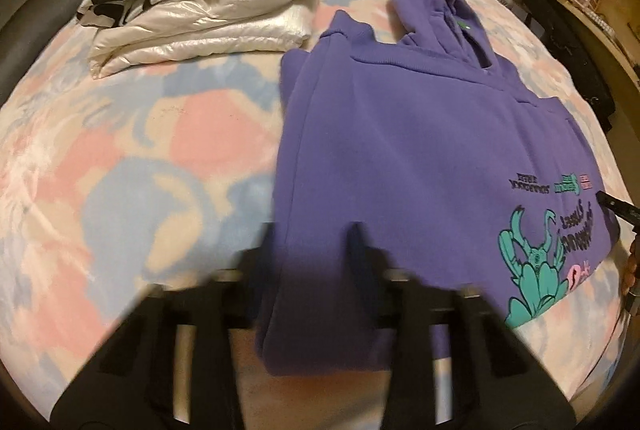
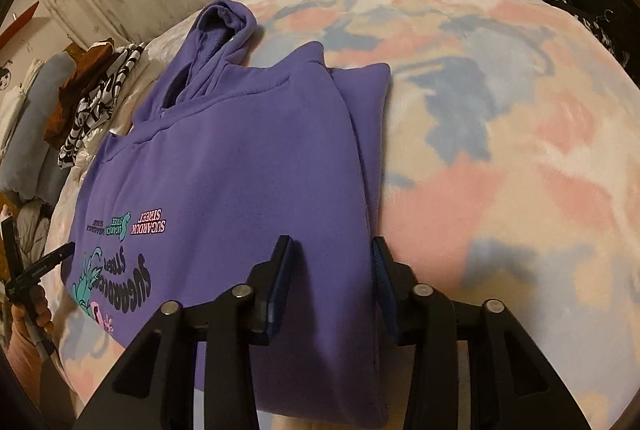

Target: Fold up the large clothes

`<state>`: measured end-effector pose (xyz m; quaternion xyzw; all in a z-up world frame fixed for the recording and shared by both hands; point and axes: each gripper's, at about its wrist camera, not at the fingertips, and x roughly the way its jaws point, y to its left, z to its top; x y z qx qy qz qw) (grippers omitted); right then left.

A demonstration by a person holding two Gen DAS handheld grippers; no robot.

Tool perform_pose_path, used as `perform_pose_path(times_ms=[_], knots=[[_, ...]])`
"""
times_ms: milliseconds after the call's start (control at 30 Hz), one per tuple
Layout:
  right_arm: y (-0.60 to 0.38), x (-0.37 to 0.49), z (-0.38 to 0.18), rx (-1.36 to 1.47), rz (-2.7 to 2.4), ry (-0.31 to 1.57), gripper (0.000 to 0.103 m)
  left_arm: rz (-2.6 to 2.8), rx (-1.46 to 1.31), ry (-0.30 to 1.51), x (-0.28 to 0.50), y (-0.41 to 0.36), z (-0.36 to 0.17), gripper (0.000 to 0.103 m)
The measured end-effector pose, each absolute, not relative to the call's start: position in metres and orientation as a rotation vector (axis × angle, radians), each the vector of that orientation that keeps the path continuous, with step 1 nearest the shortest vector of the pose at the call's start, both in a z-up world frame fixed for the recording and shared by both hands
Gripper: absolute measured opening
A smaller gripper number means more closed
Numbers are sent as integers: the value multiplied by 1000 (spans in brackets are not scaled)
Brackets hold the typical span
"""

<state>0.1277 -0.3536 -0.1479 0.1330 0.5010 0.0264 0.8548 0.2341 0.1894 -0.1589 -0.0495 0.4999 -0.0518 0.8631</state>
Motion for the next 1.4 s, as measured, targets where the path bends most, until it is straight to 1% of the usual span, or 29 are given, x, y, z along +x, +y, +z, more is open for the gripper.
perform_pose_path(times_ms=[33,67,100,233,300,333,367,400,433,467,500,567,633,700,900,1100,1167,1200,1233,1267,1300,1400], knots=[[-355,125,-146,281,47,1049,20,-85,-98,1042,232,190,-157,11],[-356,125,-145,284,41,1040,11,-63,-84,1037,231,190,-156,8],[-356,119,-141,263,20,1027,9,-48,-82,1035,231,191,-156,8],[-354,122,-146,215,-15,1051,9,3,-101,1064,223,198,-171,8],[-354,120,-145,213,-25,1054,9,13,-102,1059,221,199,-170,8],[-352,119,-140,209,-30,1057,9,22,-84,1057,219,197,-165,10],[-352,119,-135,198,-36,1057,10,30,-64,1052,218,195,-161,10],[-350,118,-129,186,-44,1053,13,42,-39,1048,217,192,-156,11],[-348,119,-124,178,-50,1046,15,49,-14,1042,215,189,-152,12],[-345,117,-116,166,-52,1026,20,56,12,1033,213,185,-147,13],[-339,116,-107,153,-45,999,28,64,40,1022,211,180,-143,14],[-326,115,-94,124,-38,956,38,49,54,998,210,169,-137,19],[-303,120,-85,110,11,917,38,16,34,986,213,154,-134,20],[-278,133,-84,116,61,917,38,-44,13,983,219,135,-138,20],[-185,190,-101,108,230,938,38,-139,-22,983,265,72,-156,20],[-125,253,-127,58,278,961,38,-104,-47,927,317,53,-162,20],[-128,276,-138,51,267,967,38,-67,-43,923,339,57,-169,20],[-138,281,-142,56,258,961,36,-54,-45,925,351,63,-172,20],[-148,288,-144,63,246,958,31,-47,-54,925,362,70,-174,20],[-155,293,-146,67,238,960,18,-50,-63,923,370,78,-175,20],[-167,298,-148,66,223,958,16,-46,-64,920,373,83,-175,20],[-210,308,-155,30,124,941,17,48,-35,909,390,111,-177,20]])
